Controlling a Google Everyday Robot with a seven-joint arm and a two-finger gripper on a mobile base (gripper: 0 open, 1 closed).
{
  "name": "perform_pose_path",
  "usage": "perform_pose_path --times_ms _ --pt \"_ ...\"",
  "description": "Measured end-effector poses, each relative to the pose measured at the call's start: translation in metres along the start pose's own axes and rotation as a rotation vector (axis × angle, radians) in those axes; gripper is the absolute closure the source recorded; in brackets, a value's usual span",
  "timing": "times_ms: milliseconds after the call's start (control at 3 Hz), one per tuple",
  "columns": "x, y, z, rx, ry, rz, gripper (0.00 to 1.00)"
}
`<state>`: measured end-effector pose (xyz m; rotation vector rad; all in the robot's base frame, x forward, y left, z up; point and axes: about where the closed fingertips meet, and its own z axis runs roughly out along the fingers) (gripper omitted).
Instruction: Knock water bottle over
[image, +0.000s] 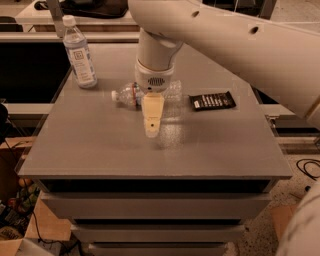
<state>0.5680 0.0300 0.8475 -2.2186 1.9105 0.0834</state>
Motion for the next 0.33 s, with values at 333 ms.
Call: perform_pose_path --times_ms 333 --pt "-0.0004 0.0001 -0.0005 0.000 0.000 -0.002 0.00"
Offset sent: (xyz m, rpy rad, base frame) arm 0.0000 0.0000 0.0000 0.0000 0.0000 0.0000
